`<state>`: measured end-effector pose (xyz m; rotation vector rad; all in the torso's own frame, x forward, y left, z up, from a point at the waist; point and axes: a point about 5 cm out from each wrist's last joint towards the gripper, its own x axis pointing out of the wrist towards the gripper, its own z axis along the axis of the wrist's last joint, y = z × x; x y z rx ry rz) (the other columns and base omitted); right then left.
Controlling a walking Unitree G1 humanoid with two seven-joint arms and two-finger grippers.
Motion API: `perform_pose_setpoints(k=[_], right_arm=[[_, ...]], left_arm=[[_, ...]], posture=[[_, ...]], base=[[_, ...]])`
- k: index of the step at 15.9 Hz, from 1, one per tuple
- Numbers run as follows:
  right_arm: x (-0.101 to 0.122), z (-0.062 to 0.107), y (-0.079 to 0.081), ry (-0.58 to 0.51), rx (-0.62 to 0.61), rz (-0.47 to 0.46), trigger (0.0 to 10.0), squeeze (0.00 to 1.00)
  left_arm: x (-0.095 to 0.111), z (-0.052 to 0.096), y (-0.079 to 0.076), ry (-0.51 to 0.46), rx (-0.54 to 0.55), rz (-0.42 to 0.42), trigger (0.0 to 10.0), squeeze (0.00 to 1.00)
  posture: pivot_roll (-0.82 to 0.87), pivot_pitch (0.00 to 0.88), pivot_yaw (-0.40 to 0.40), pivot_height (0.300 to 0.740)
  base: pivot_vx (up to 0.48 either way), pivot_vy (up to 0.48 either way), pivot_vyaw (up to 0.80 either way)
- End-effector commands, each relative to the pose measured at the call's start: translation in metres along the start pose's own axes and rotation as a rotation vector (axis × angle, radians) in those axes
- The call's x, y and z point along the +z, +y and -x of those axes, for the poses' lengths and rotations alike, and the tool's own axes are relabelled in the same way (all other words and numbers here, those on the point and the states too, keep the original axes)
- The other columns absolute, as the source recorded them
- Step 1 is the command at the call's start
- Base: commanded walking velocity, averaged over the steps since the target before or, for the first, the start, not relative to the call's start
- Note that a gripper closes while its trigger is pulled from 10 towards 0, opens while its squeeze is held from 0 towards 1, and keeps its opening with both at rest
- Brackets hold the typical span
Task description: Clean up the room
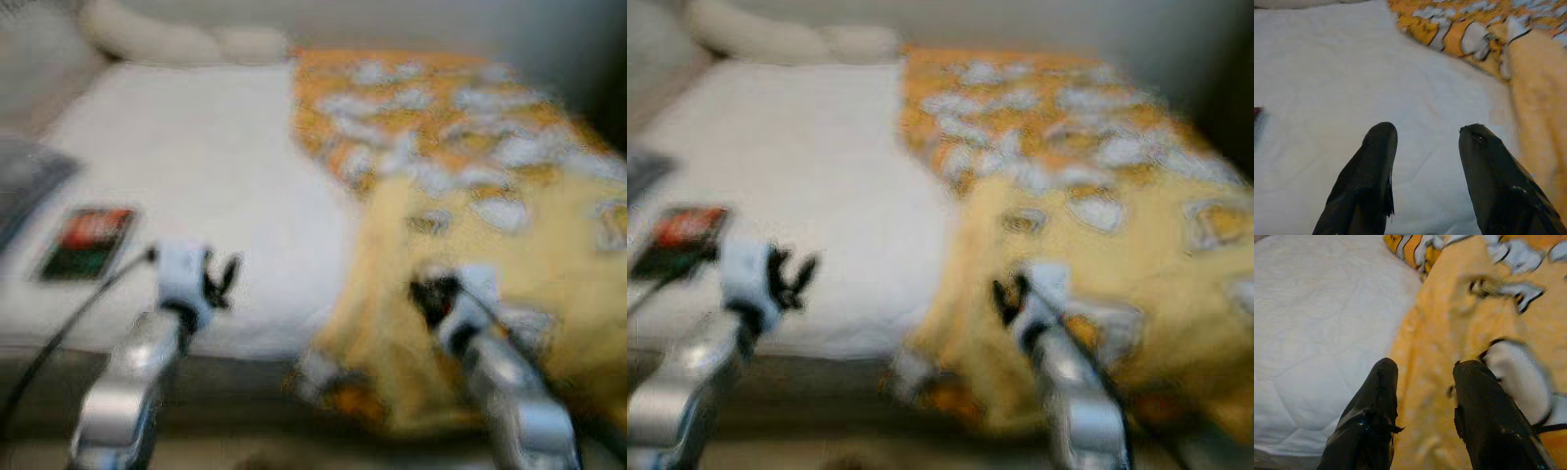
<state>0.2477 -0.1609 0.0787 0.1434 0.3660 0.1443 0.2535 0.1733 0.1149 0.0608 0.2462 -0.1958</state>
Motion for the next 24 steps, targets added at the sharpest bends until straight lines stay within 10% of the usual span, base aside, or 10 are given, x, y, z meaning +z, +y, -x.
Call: perform_pose_setpoints(k=[1, 24], right_arm=[[-0.0027, -0.0009, 0.0046, 0.009, 0.014, -0.022, 10.0, 0.0], [-0.005, -0.0049, 0.0036, 0.03, 0.024, -0.005, 10.0, 0.0]], left_arm=[[0.0068, -0.0005, 0.0041, -0.018, 0.009, -0.02, 10.0, 0.0], [0.0136, -0.0056, -0.0042, -0.039, -0.086, -0.001, 10.0, 0.0]], posture=[[0.04, 0.0, 0.028, 0.74], [0.04, 0.0, 0.037, 0.74]], base=[[0.0, 0.285, 0.0], [0.048, 0.049, 0.17]])
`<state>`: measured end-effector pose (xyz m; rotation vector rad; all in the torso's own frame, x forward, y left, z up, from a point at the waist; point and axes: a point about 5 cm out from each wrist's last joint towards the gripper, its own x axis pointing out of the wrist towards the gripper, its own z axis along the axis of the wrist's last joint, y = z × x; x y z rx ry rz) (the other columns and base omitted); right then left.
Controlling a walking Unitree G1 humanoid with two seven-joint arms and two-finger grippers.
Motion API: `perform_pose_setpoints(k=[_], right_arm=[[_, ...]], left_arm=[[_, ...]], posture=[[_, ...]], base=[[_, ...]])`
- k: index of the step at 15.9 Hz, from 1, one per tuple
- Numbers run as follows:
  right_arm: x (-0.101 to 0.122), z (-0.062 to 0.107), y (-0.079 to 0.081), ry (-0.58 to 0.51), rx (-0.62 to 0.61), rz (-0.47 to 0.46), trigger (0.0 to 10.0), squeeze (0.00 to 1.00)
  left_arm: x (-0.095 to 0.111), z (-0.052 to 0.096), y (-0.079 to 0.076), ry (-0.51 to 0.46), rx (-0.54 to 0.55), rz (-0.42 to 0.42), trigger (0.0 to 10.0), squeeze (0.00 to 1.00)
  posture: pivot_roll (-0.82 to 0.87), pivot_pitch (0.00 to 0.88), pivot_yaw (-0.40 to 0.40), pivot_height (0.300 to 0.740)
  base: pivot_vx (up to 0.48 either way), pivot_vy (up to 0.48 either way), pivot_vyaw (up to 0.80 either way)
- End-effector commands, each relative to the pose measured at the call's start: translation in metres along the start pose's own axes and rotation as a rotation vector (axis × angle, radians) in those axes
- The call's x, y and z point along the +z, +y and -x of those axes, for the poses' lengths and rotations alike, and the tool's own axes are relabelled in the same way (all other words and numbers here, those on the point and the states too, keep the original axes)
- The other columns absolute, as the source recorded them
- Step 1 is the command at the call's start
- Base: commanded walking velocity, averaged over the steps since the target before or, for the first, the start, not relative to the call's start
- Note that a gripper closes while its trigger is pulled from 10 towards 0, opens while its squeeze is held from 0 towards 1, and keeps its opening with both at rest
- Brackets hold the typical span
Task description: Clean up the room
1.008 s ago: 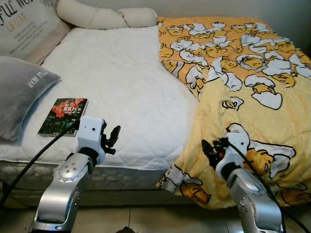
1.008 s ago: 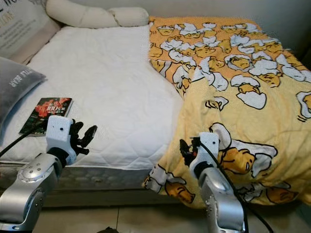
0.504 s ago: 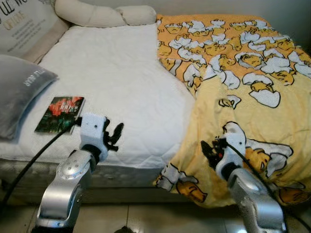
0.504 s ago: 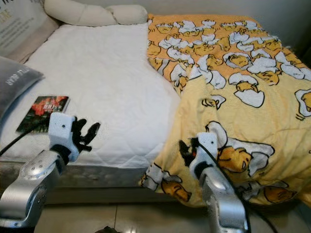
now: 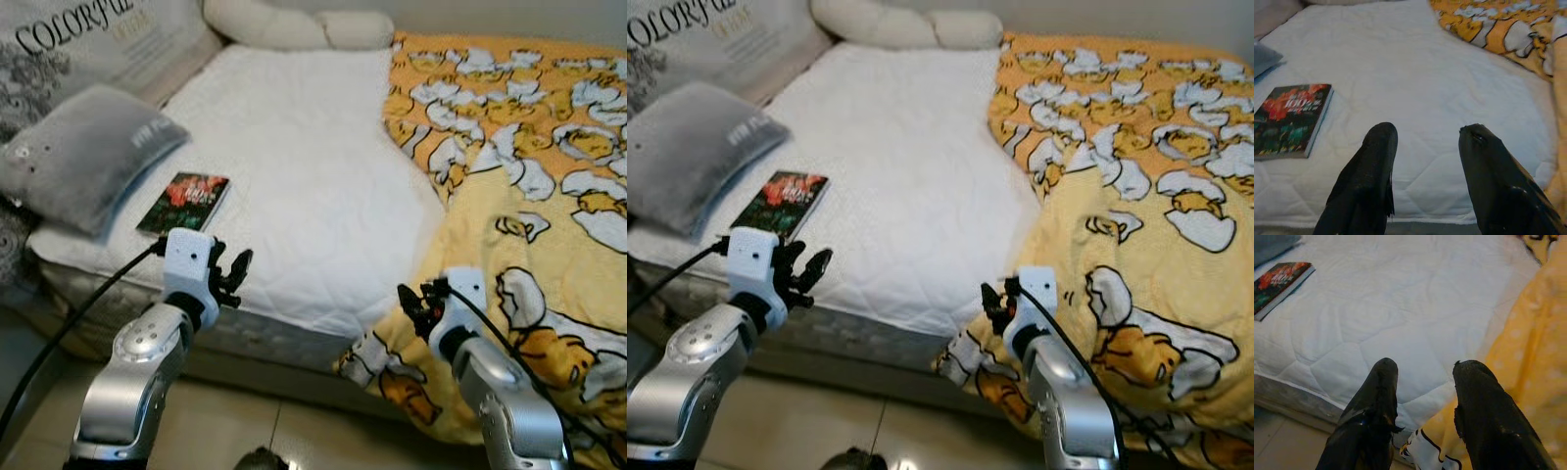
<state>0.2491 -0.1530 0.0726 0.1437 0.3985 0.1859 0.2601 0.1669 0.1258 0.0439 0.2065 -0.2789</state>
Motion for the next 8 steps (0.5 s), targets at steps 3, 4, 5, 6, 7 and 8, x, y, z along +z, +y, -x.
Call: perform_pose_setpoints(k=[3, 4, 5, 6, 7, 8], right_arm=[[0.0016, -0.0004, -0.0015, -0.004, -0.002, 0.008, 10.0, 0.0], [0.0022, -0.001, 0.0007, 0.001, 0.015, 0.037, 10.0, 0.0], [0.0024, -0.0017, 0.0023, 0.003, 0.028, 0.053, 10.0, 0.0], [0.0024, -0.0019, 0.0027, 0.003, 0.031, 0.054, 10.0, 0.0], [0.0026, -0.002, 0.0025, -0.005, 0.027, 0.044, 10.0, 0.0], [0.0017, -0.0021, -0.0001, -0.002, 0.005, 0.012, 10.0, 0.0]], left_arm=[[0.0004, -0.0009, -0.0003, 0.005, -0.011, 0.002, 10.0, 0.0], [0.0001, -0.0007, -0.0003, 0.006, -0.012, 0.003, 10.0, 0.0], [-0.0001, -0.0003, -0.0002, 0.006, -0.012, 0.004, 10.0, 0.0], [-0.0001, -0.0003, -0.0001, 0.006, -0.011, 0.004, 10.0, 0.0], [-0.0002, -0.0002, -0.0001, 0.007, -0.012, 0.004, 10.0, 0.0], [-0.0003, -0.0001, -0.0001, 0.008, -0.013, 0.004, 10.0, 0.0]], posture=[[0.04, 0.0, 0.033, 0.74], [0.04, 0.0, 0.033, 0.74], [0.04, 0.0, 0.032, 0.74], [0.05, 0.0, 0.031, 0.74], [0.05, 0.0, 0.03, 0.74], [0.05, 0.0, 0.031, 0.74]], base=[[0.31, 0.0, 0.0], [0.341, 0.0, 0.8], [0.341, 0.0, 0.8], [0.337, 0.0, 0.8], [0.341, 0.0, 0.8], [0.345, 0.0, 0.0]])
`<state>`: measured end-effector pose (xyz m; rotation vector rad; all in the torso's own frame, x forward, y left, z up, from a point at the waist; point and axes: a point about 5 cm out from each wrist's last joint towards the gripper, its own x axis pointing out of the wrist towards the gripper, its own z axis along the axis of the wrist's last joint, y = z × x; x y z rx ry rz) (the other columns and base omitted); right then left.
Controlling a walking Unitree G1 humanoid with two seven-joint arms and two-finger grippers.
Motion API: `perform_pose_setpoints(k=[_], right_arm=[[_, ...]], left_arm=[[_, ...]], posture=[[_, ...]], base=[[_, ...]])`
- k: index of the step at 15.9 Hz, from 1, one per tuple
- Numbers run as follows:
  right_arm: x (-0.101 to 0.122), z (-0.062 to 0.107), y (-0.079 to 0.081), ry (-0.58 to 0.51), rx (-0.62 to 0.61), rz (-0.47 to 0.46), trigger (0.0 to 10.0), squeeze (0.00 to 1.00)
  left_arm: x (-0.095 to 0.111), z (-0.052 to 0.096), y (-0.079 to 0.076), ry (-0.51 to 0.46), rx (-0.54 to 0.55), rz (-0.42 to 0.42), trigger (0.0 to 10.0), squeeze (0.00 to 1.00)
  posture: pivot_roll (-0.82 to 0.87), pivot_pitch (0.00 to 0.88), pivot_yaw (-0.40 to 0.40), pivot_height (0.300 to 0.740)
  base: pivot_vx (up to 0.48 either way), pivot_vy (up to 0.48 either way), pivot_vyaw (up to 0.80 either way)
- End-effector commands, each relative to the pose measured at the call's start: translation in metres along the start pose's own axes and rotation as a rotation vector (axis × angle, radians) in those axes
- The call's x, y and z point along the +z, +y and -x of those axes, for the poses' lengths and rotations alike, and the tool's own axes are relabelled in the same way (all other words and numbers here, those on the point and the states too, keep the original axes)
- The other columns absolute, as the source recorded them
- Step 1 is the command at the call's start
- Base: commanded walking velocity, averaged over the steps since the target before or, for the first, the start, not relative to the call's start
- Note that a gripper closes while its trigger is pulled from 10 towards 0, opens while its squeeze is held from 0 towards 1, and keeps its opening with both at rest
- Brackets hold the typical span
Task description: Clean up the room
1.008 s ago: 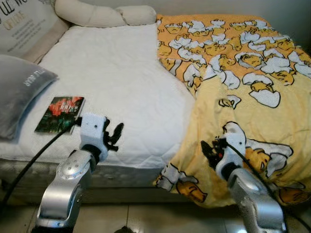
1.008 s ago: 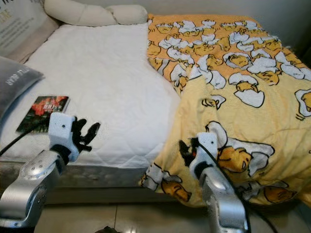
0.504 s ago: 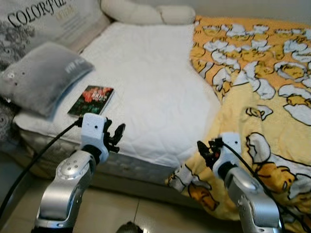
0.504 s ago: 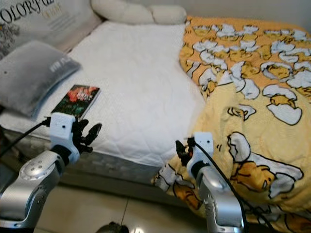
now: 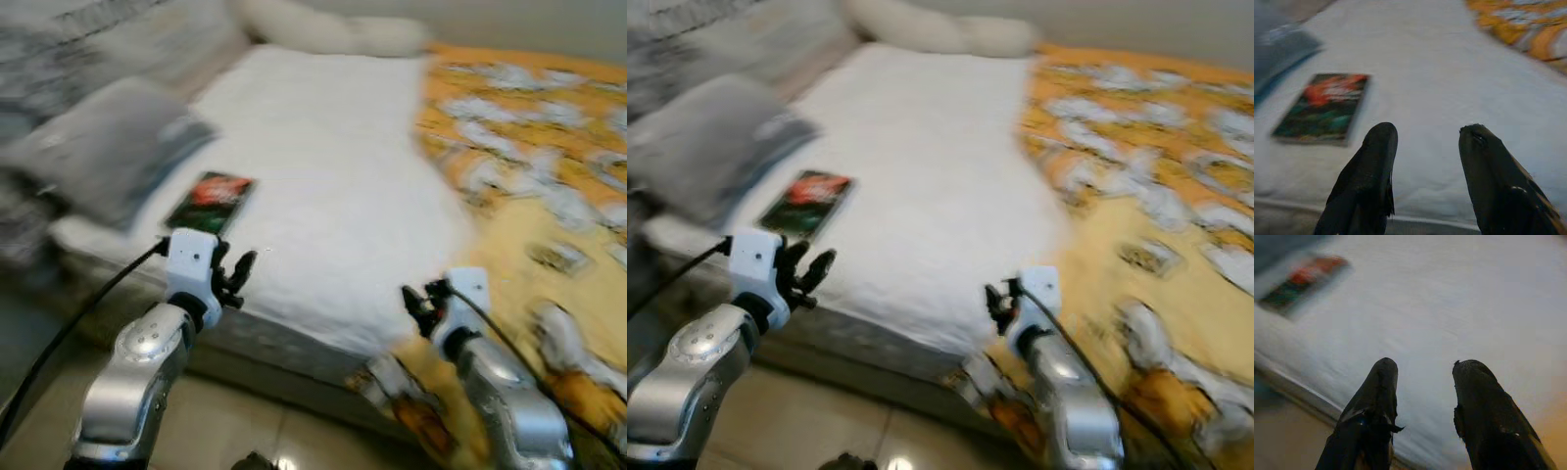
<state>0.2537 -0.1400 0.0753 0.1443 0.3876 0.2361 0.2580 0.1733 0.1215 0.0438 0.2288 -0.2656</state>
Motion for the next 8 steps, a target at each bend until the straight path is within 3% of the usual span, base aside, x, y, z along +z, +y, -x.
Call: perform_pose_setpoints(k=[1, 4, 7, 8], right_arm=[[-0.0015, 0.0043, -0.0124, 0.006, -0.043, 0.0, 10.0, 0.0], [-0.003, 0.0047, -0.0123, 0.019, -0.041, -0.013, 10.0, 0.0], [-0.0033, 0.0062, -0.012, 0.012, -0.039, -0.028, 10.0, 0.0], [-0.0036, 0.0068, -0.0126, 0.014, -0.044, -0.017, 10.0, 0.0]], left_arm=[[0.0046, -0.0028, -0.0057, -0.014, -0.026, 0.0, 10.0, 0.0], [0.0044, -0.003, -0.0063, -0.012, -0.031, -0.001, 10.0, 0.0], [0.0029, -0.0031, -0.0065, -0.001, -0.032, 0.001, 10.0, 0.0], [0.0015, -0.0025, -0.009, 0.005, -0.053, 0.002, 10.0, 0.0]], posture=[[0.05, 0.0, 0.031, 0.74], [0.04, 0.0, 0.032, 0.74], [0.04, 0.0, 0.032, 0.74], [0.04, 0.0, 0.031, 0.74]], base=[[0.341, 0.0, 0.0], [0.341, 0.0, 0.0], [0.3, 0.0, -0.76], [0.0, 0.0, 0.0]])
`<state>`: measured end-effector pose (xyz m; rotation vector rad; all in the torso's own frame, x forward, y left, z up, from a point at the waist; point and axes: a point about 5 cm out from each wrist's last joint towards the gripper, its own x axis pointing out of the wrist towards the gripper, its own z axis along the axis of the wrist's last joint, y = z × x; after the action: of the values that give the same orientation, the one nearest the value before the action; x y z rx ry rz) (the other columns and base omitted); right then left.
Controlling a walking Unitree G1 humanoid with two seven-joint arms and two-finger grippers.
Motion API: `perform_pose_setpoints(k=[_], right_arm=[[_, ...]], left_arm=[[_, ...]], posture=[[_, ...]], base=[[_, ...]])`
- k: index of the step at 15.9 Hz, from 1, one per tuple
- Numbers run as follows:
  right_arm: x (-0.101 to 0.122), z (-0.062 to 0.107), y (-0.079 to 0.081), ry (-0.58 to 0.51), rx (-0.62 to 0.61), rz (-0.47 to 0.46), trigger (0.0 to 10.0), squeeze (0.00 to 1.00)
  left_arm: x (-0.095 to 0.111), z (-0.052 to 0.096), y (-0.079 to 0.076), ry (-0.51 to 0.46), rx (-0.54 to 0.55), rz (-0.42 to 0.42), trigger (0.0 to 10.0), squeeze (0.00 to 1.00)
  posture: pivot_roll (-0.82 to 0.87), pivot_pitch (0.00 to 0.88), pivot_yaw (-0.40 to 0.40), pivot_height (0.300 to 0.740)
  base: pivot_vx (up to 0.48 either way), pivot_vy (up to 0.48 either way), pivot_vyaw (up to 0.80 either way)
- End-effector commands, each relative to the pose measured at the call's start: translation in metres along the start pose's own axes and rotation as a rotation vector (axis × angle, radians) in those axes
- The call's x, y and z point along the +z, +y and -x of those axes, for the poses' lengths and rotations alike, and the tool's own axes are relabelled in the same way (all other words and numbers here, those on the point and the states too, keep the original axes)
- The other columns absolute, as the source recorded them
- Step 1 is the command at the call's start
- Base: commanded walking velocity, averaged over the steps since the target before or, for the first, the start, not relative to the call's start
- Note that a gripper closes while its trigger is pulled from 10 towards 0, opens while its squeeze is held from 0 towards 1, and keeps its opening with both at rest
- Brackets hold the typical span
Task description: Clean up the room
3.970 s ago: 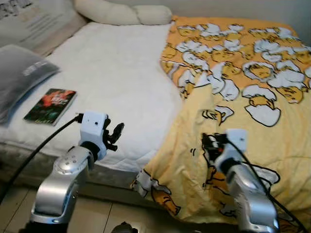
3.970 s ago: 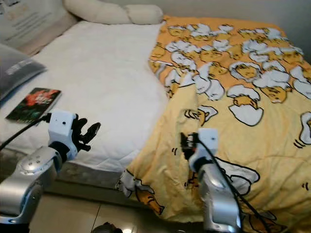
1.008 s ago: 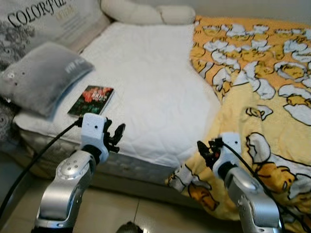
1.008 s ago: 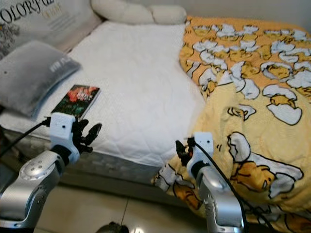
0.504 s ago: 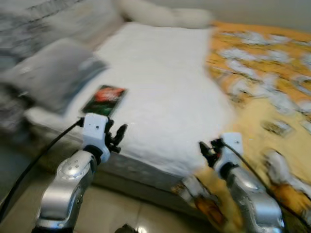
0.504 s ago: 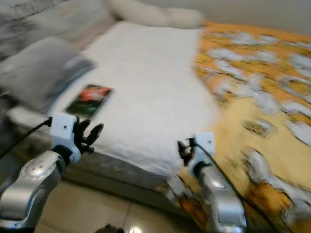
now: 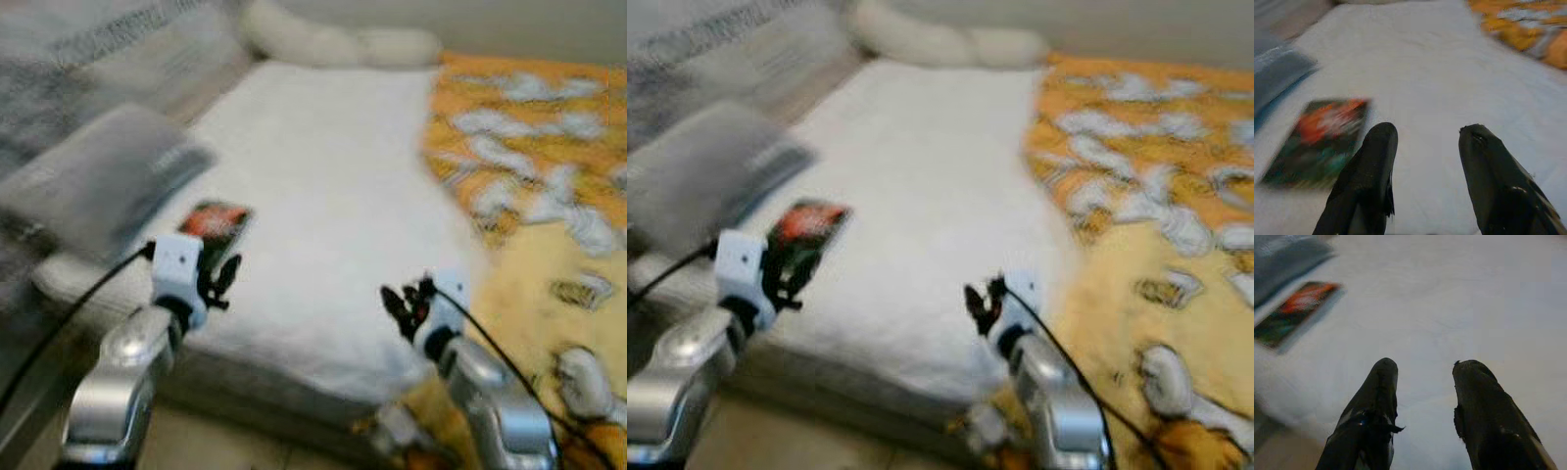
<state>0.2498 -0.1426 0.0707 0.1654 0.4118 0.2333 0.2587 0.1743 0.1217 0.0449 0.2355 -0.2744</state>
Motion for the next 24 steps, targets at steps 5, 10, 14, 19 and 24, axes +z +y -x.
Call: perform_pose_setpoints(k=[5, 10, 14, 19, 24], right_arm=[[-0.001, 0.005, -0.014, 0.03, -0.077, 0.021, 10.0, 0.0], [-0.005, 0.005, -0.016, 0.07, -0.093, 0.02, 10.0, 0.0], [-0.004, 0.006, -0.016, 0.067, -0.115, 0.022, 10.0, 0.0], [0.007, -0.005, -0.022, 0.082, -0.147, 0.07, 10.0, 0.0], [0.018, -0.027, -0.015, 0.118, -0.038, 0.055, 10.0, 0.72]], left_arm=[[-0.001, 0.0, -0.017, 0.013, -0.103, 0.004, 10.0, 0.0], [-0.004, 0.001, -0.015, 0.035, -0.086, -0.01, 10.0, 0.0], [0.0, -0.003, -0.012, 0.03, -0.056, -0.05, 10.0, 0.0], [0.005, -0.006, -0.014, 0.014, -0.059, -0.003, 10.0, 0.0], [0.01, -0.008, -0.008, 0.022, -0.081, -0.045, 10.0, 0.0]], posture=[[0.04, 0.0, 0.029, 0.74], [0.04, 0.0, 0.021, 0.74], [0.04, 0.0, 0.025, 0.74], [0.04, 0.0, 0.025, 0.74], [0.05, 0.0, 0.037, 0.74]], base=[[0.0, 0.0, 0.0], [0.0, 0.096, -0.31], [0.0, -0.36, -0.78], [0.0, -0.096, -0.09], [0.0, 0.0, 0.0]])
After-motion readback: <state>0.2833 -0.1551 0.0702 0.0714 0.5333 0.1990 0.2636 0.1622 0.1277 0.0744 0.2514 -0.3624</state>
